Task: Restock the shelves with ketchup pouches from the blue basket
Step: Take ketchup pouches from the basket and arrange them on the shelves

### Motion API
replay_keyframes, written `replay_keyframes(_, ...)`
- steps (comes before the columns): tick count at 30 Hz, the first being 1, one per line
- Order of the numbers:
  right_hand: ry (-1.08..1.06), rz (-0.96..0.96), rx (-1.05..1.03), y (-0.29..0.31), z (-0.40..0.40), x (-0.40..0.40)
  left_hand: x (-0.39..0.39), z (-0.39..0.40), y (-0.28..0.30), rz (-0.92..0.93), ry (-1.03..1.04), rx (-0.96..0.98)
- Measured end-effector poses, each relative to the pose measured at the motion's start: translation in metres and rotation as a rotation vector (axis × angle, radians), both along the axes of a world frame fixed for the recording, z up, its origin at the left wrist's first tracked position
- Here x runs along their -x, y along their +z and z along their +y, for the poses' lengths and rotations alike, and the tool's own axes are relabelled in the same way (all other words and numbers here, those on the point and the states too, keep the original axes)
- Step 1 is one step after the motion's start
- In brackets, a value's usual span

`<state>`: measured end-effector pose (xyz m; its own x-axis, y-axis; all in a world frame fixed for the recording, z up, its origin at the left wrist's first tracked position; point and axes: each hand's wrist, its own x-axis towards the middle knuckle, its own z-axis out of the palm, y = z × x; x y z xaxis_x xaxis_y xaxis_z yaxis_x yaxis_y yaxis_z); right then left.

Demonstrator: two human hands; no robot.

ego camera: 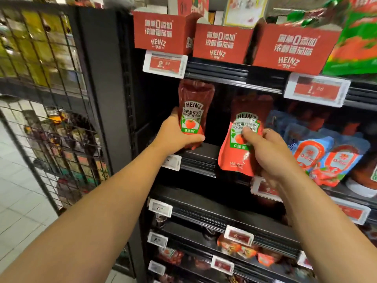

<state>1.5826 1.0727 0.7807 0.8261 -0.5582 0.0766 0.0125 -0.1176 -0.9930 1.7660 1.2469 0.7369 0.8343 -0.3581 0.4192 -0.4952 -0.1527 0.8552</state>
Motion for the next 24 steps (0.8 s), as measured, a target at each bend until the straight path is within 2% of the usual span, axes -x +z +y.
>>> replay_keyframes(5,-0.083,-0.005,0.070,-0.006,-0.007,-0.050,-0.003,0.000,-0.004,-0.034,0.077,0.067)
replay_keyframes(8,-0.088,0.002,0.059,-0.013,-0.015,-0.077,-0.006,0.001,-0.005,-0.066,0.130,0.031)
replay_keyframes(13,-0.062,-0.113,0.040,-0.018,-0.022,-0.108,-0.005,-0.004,-0.004,-0.110,0.135,0.001)
replay_keyframes(17,-0.088,-0.143,0.220,-0.036,-0.018,-0.115,-0.007,-0.006,-0.004,-0.175,0.185,-0.028)
replay_keyframes(20,-0.039,0.142,0.379,-0.047,-0.021,-0.116,-0.010,-0.007,-0.006,-0.200,0.238,-0.131)
replay_keyframes(21,-0.067,0.183,0.431,-0.047,-0.022,-0.116,-0.012,-0.008,-0.007,-0.199,0.241,-0.156)
replay_keyframes(24,-0.160,0.014,0.544,-0.041,-0.016,-0.110,-0.016,-0.009,-0.006,-0.185,0.245,-0.208)
